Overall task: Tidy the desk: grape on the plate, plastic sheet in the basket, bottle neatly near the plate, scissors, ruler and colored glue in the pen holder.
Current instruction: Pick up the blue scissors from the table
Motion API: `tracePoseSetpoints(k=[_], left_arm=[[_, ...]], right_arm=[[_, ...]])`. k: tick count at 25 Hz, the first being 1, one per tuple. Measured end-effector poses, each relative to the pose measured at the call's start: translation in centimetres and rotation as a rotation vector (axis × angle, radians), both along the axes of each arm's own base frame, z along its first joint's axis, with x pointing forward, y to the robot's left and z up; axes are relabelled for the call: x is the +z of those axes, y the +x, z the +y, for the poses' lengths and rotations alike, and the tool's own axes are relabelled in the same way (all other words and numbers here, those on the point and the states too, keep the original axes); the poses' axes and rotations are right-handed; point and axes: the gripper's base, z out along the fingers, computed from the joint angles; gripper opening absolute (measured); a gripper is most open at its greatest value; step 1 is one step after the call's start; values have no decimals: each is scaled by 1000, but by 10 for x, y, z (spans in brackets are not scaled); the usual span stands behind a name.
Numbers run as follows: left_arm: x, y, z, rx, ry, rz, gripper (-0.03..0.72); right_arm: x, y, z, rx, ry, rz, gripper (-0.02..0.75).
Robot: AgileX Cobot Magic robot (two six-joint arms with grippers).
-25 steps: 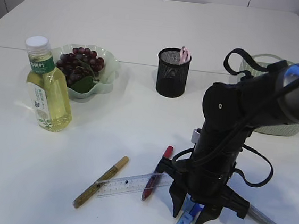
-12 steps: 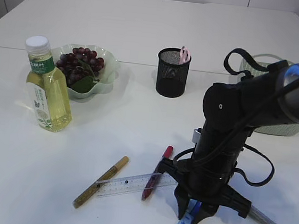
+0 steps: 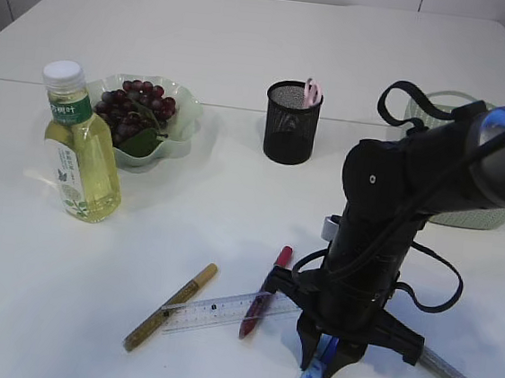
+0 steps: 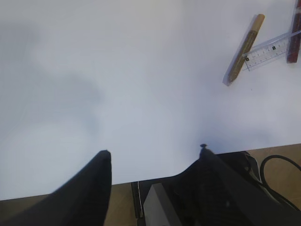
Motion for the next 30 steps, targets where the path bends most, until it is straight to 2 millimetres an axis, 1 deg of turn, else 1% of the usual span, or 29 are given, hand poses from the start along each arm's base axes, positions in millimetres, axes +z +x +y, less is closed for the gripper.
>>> tracePoseSetpoints(k=[6, 13, 19, 27, 30], left_arm=[[0, 0, 0, 0, 0, 0, 425], [0, 0, 0, 0, 0, 0, 424], [0, 0, 0, 0, 0, 0, 424], [0, 0, 0, 0, 0, 0, 424], [0, 0, 0, 0, 0, 0, 424]], right_arm=[[0, 0, -1, 27, -3, -1, 155], [1, 0, -6, 132, -46, 1, 155], [1, -1, -8, 169, -62, 9, 153], [1, -2, -9, 351, -42, -2, 153], [1, -1, -10, 390, -48, -5, 153]])
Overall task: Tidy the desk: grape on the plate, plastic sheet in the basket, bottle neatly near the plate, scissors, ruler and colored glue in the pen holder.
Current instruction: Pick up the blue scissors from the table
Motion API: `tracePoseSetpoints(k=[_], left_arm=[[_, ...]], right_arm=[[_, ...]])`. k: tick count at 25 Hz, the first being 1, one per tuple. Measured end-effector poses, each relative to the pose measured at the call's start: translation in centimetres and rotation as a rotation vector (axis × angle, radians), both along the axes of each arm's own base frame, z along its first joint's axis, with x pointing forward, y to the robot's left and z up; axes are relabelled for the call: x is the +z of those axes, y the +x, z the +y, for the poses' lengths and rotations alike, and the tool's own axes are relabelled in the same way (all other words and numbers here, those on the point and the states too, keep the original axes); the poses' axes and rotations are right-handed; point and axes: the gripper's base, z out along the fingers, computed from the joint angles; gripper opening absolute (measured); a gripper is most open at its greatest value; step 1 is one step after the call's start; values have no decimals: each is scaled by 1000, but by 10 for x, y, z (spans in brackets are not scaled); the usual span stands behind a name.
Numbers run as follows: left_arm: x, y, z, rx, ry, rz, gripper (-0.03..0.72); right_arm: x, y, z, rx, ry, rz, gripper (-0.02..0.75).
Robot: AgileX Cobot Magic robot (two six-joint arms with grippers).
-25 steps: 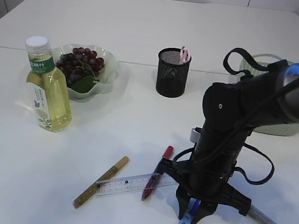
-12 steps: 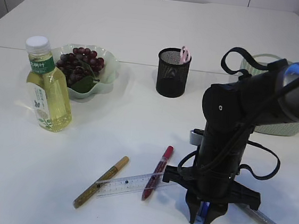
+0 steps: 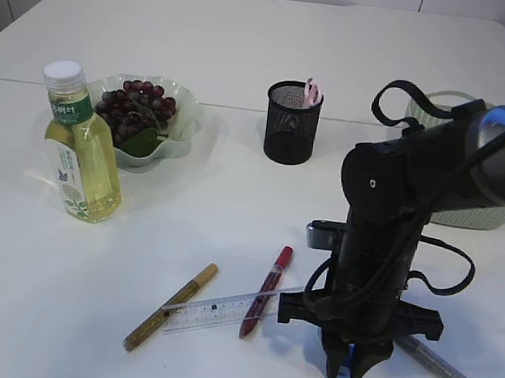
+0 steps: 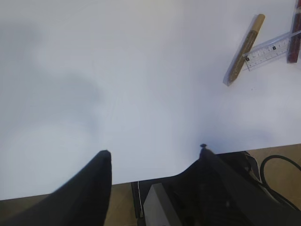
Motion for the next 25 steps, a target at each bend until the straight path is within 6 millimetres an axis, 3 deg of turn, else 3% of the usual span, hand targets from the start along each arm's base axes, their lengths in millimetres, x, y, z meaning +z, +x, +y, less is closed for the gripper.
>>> tracePoseSetpoints(k=[25], left_arm=[[0, 0, 0, 0, 0, 0, 424]], right_arm=[[1, 1, -3, 270, 12, -11, 153]])
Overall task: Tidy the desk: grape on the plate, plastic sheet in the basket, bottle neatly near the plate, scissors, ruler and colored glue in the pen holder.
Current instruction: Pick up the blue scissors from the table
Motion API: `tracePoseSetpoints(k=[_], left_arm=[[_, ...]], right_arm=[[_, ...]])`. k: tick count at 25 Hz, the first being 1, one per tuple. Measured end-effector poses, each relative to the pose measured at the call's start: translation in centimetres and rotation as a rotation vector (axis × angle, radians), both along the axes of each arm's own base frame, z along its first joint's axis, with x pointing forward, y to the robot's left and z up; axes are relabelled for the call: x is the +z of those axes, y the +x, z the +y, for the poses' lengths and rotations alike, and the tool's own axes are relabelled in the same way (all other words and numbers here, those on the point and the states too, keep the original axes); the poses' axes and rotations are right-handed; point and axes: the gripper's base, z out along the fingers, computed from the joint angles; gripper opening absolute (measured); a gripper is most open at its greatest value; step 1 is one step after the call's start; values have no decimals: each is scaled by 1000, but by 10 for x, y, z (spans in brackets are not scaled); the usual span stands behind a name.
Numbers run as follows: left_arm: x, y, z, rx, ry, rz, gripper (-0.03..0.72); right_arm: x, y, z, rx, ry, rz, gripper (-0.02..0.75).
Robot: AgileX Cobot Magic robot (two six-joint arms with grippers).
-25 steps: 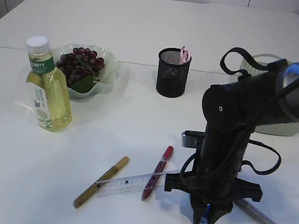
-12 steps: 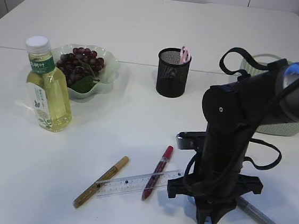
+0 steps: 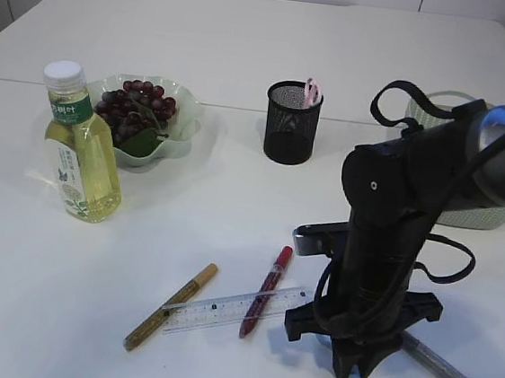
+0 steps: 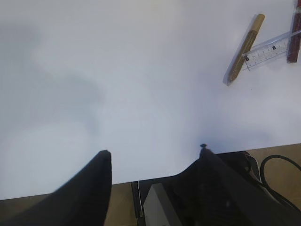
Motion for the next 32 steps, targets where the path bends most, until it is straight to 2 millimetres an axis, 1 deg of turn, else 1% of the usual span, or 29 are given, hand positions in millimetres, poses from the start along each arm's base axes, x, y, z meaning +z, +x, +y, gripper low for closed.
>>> tracePoseSetpoints(k=[5, 11, 18, 23, 28, 32], left_arm=[[0, 0, 0, 0, 0, 0, 424], [0, 0, 0, 0, 0, 0, 424], [0, 0, 0, 0, 0, 0, 423], [0, 0, 0, 0, 0, 0, 422], [0, 0, 0, 0, 0, 0, 422], [0, 0, 0, 0, 0, 0, 422]], right_arm=[[5, 1, -2, 38, 3, -42, 153], [26, 5, 0, 41, 55, -146, 153], [27, 5, -1, 44, 58, -158, 153], [35, 6, -2, 55, 65, -195, 153], [48, 11, -1, 74, 101, -307, 153], [65, 16, 0, 101, 135, -428, 153]])
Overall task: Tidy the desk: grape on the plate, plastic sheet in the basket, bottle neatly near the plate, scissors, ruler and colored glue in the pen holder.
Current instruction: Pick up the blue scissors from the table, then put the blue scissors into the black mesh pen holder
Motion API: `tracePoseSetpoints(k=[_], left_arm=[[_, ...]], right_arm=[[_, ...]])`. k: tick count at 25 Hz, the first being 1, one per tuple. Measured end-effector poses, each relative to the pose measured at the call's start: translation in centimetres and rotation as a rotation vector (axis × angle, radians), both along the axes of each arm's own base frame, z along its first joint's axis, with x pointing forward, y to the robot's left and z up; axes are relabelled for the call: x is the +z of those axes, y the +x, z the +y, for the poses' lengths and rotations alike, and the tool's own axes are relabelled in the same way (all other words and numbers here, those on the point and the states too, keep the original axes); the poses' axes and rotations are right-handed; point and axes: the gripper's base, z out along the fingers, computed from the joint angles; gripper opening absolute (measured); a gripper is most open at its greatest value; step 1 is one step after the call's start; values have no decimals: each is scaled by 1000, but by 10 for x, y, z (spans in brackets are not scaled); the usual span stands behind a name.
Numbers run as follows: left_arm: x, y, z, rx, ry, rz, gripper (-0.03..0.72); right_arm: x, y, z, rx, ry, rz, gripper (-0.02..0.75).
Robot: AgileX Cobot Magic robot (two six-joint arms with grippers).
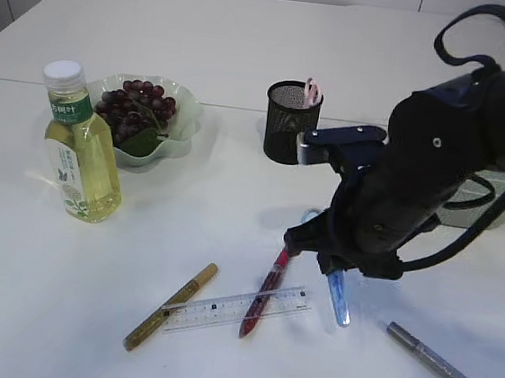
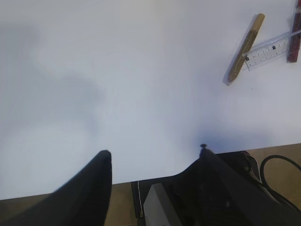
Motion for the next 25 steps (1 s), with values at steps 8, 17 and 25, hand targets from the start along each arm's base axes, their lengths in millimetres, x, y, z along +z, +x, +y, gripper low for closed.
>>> tracePoseSetpoints(k=[8, 17, 25], left_arm=[[0, 0, 0, -2, 1, 0, 417], [0, 0, -1, -3, -12, 3, 417], [0, 0, -2, -5, -20, 4, 417]], right_arm=[[34, 2, -1, 36, 63, -190, 153], [57, 10, 1, 103, 120, -414, 153], [69, 32, -15, 58, 189, -580, 153]])
